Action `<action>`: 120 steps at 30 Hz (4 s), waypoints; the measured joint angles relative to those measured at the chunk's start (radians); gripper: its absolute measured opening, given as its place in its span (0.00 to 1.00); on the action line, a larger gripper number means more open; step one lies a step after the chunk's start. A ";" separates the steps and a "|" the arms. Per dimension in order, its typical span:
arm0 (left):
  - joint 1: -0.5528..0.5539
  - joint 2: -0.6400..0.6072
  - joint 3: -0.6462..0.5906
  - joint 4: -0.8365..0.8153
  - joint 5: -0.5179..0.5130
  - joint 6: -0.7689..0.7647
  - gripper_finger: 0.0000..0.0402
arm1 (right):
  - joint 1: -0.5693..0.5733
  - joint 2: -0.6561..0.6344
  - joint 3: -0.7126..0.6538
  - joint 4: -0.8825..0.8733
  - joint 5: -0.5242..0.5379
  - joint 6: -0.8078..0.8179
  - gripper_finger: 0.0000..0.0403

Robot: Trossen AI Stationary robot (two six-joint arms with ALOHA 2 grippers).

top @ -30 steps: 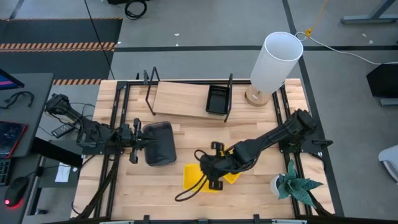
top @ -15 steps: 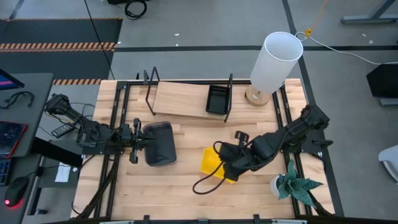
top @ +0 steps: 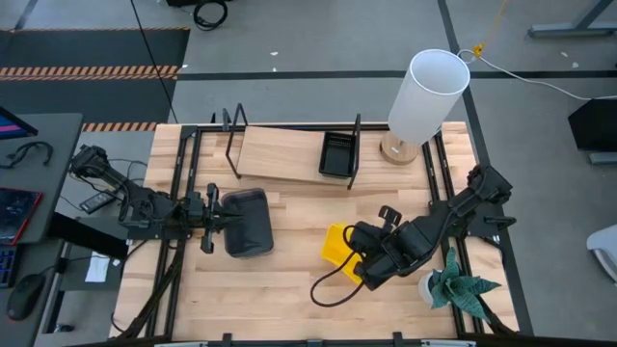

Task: Stack baskets on shelf by color
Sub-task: Stack the bottom yellow basket on top of the top yellow stacked baskets, then put the stacked yellow baskets on the shelf

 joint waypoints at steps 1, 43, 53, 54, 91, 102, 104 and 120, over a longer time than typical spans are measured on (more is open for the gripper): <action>0.000 0.000 0.000 0.000 0.000 0.000 0.07 | 0.003 0.000 -0.007 0.008 0.000 0.003 0.03; 0.000 0.000 0.000 0.000 0.000 0.000 0.07 | -0.118 -0.103 -0.474 0.455 -0.261 0.083 0.25; 0.000 0.000 0.000 0.000 0.000 0.000 0.08 | -0.082 -0.099 -0.405 0.540 -0.399 -0.602 0.28; 0.000 0.000 0.000 0.000 0.000 0.000 0.08 | -0.065 -0.094 -0.405 0.562 -0.398 -0.669 0.28; 0.000 0.000 0.000 -0.001 0.000 0.000 0.09 | 0.007 0.235 -0.298 0.345 -0.330 -1.290 0.36; 0.000 0.000 0.000 -0.001 0.000 0.000 0.07 | -0.020 0.266 -0.298 0.350 -0.344 -1.330 0.12; 0.000 0.000 0.000 -0.001 0.000 0.000 0.08 | -0.022 0.265 -0.297 0.352 -0.339 -1.336 0.05; 0.000 0.000 0.000 0.000 0.000 0.000 0.07 | -0.029 0.265 -0.288 0.356 -0.329 -1.335 0.03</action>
